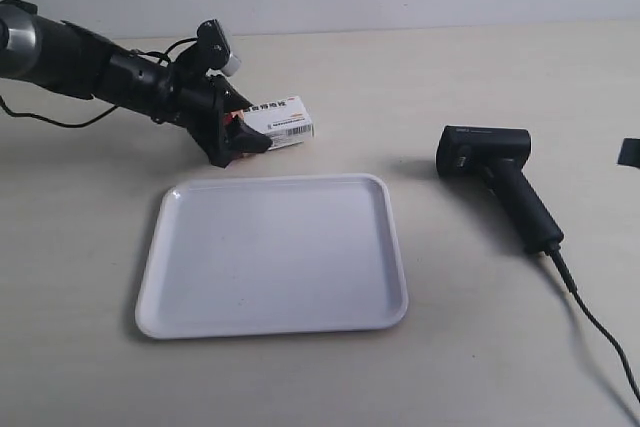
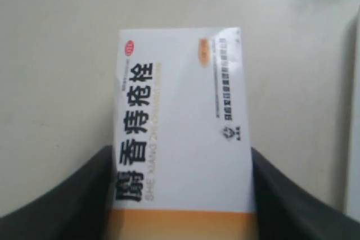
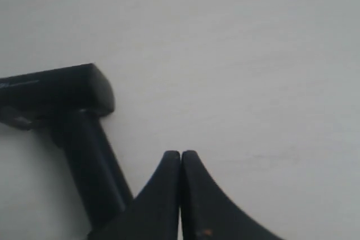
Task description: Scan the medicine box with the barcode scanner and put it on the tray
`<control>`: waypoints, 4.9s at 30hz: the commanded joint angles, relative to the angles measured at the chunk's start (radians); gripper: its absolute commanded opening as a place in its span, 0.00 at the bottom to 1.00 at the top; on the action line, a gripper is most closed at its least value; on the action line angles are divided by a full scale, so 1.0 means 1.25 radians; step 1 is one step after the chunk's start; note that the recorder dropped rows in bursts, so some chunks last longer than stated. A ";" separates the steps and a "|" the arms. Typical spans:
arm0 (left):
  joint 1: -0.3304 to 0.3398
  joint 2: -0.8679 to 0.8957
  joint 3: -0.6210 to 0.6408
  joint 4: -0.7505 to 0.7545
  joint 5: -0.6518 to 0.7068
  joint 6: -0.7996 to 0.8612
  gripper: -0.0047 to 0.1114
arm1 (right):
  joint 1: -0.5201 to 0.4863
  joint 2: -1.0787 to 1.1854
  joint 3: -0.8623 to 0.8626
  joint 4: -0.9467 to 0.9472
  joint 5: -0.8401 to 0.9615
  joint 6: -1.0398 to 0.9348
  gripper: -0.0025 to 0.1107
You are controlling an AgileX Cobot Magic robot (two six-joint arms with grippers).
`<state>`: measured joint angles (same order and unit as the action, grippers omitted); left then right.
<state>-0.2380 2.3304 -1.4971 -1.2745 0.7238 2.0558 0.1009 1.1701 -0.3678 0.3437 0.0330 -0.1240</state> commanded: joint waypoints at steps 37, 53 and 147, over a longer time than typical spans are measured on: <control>-0.009 -0.397 0.425 0.043 0.161 0.034 0.06 | 0.189 0.429 -0.381 -0.012 0.128 -0.357 0.02; -0.009 -0.397 0.425 0.067 0.194 0.034 0.05 | 0.189 0.362 -0.333 -0.069 0.198 -0.401 0.02; 0.087 -0.328 0.383 0.110 0.310 0.034 0.04 | 0.189 0.265 -0.278 -0.098 0.268 -0.350 0.02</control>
<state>-0.1326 1.9197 -1.0140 -1.1309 1.1167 2.0962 0.3365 1.4831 -0.7145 0.2460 0.3824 -0.5871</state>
